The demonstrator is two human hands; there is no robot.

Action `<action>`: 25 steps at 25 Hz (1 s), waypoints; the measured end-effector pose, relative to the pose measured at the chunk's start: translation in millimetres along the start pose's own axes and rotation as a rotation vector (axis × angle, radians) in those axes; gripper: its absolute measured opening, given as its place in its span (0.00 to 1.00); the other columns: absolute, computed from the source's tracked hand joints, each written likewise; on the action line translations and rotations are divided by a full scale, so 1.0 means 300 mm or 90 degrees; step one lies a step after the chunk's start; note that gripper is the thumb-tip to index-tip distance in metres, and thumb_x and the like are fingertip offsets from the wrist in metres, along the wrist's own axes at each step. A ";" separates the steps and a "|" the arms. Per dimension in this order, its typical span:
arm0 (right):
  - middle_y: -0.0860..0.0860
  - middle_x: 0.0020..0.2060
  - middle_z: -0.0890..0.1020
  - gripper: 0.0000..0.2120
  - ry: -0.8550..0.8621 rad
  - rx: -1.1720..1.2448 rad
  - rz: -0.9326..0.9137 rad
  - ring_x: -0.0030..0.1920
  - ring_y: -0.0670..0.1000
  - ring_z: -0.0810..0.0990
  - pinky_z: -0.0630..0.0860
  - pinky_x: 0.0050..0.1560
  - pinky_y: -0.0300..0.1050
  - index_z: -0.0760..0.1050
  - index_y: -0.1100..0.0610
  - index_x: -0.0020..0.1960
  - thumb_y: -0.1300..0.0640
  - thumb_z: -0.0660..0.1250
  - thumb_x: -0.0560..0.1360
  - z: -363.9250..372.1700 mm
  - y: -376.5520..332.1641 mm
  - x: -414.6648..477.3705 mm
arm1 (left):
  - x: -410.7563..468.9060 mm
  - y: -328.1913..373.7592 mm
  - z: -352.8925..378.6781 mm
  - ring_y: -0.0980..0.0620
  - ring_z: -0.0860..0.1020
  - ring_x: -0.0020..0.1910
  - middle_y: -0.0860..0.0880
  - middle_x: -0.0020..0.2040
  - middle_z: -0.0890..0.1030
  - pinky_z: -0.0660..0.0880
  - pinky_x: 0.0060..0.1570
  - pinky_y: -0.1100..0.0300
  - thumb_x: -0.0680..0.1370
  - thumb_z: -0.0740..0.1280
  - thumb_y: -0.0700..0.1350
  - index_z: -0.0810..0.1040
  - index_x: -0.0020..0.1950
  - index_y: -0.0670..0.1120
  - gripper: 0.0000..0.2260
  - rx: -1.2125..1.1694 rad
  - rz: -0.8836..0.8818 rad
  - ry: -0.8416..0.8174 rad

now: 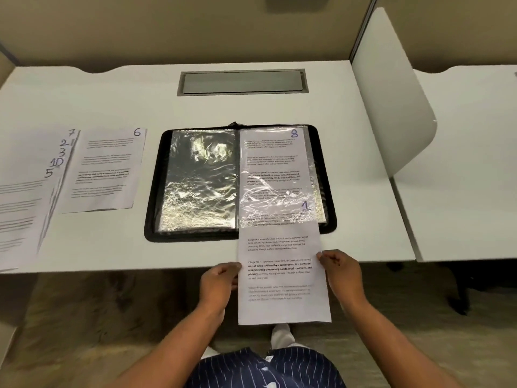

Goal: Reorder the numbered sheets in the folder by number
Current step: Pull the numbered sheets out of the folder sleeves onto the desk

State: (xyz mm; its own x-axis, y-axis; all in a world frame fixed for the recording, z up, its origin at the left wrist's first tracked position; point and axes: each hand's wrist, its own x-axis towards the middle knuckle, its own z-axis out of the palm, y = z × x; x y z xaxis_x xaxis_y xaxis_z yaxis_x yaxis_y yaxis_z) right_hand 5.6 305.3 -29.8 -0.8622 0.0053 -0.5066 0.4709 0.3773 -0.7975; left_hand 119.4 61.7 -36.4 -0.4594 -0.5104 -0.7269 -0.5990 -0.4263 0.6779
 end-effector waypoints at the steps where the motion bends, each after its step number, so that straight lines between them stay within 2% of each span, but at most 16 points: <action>1: 0.49 0.41 0.87 0.07 0.021 -0.005 0.000 0.43 0.51 0.86 0.82 0.41 0.46 0.83 0.54 0.45 0.54 0.70 0.80 0.016 -0.002 -0.008 | 0.010 0.011 -0.012 0.43 0.85 0.48 0.45 0.45 0.87 0.82 0.53 0.46 0.78 0.72 0.41 0.84 0.49 0.40 0.05 0.008 0.003 -0.021; 3: 0.49 0.40 0.87 0.07 0.058 -0.013 0.009 0.41 0.51 0.85 0.78 0.38 0.42 0.84 0.55 0.44 0.56 0.71 0.80 0.047 0.001 -0.053 | 0.020 0.038 -0.052 0.44 0.86 0.46 0.45 0.45 0.87 0.83 0.51 0.47 0.78 0.72 0.40 0.84 0.49 0.39 0.05 0.025 0.011 -0.068; 4: 0.50 0.40 0.87 0.07 0.083 -0.016 0.016 0.41 0.52 0.85 0.79 0.38 0.43 0.84 0.55 0.43 0.58 0.71 0.79 0.066 0.012 -0.086 | 0.028 0.050 -0.083 0.44 0.86 0.45 0.44 0.45 0.87 0.83 0.49 0.48 0.78 0.71 0.40 0.84 0.49 0.38 0.05 0.039 0.013 -0.096; 8: 0.50 0.41 0.88 0.03 0.134 0.009 0.067 0.44 0.54 0.87 0.85 0.47 0.57 0.85 0.55 0.46 0.62 0.74 0.76 0.168 0.077 -0.269 | 0.058 0.048 -0.268 0.44 0.86 0.46 0.44 0.45 0.87 0.82 0.50 0.46 0.79 0.70 0.41 0.84 0.48 0.37 0.06 0.140 0.041 -0.226; 10: 0.51 0.41 0.88 0.03 0.160 0.026 0.088 0.43 0.55 0.88 0.85 0.45 0.55 0.85 0.57 0.46 0.63 0.75 0.75 0.220 0.095 -0.356 | 0.061 0.040 -0.361 0.44 0.85 0.46 0.44 0.44 0.87 0.82 0.47 0.50 0.78 0.71 0.41 0.84 0.48 0.38 0.06 0.178 0.063 -0.270; 13: 0.55 0.40 0.88 0.02 0.179 0.073 0.099 0.40 0.56 0.88 0.82 0.38 0.47 0.85 0.61 0.45 0.67 0.74 0.74 0.307 0.095 -0.490 | 0.053 0.027 -0.510 0.45 0.84 0.43 0.43 0.43 0.87 0.80 0.41 0.56 0.78 0.72 0.39 0.84 0.47 0.37 0.05 0.200 0.087 -0.303; 15: 0.54 0.40 0.88 0.02 0.169 0.102 0.090 0.41 0.56 0.87 0.81 0.39 0.47 0.85 0.62 0.45 0.67 0.74 0.74 0.354 0.073 -0.556 | 0.050 0.033 -0.596 0.46 0.84 0.42 0.43 0.43 0.87 0.80 0.40 0.57 0.78 0.72 0.39 0.84 0.47 0.37 0.05 0.210 0.101 -0.320; 19: 0.52 0.41 0.88 0.03 0.140 0.109 0.056 0.42 0.53 0.88 0.83 0.45 0.49 0.85 0.59 0.47 0.65 0.75 0.74 0.434 -0.002 -0.570 | 0.093 0.088 -0.698 0.46 0.85 0.43 0.44 0.44 0.87 0.80 0.42 0.56 0.77 0.73 0.40 0.85 0.47 0.39 0.04 0.217 0.122 -0.306; 25: 0.53 0.43 0.88 0.05 0.025 0.112 -0.002 0.44 0.54 0.88 0.84 0.48 0.53 0.84 0.61 0.50 0.66 0.75 0.74 0.602 -0.181 -0.412 | 0.186 0.232 -0.805 0.45 0.84 0.41 0.42 0.43 0.87 0.81 0.42 0.55 0.76 0.73 0.38 0.85 0.46 0.37 0.04 0.137 0.147 -0.173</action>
State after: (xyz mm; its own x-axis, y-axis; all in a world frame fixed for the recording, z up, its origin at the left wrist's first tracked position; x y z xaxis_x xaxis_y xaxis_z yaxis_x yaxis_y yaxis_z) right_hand 120.1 116.9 17.0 -0.8689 0.0424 -0.4932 0.4904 0.2095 -0.8460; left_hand 210.5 -176.7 -3.3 -0.7372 -0.3465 -0.5801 -0.5694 -0.1435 0.8094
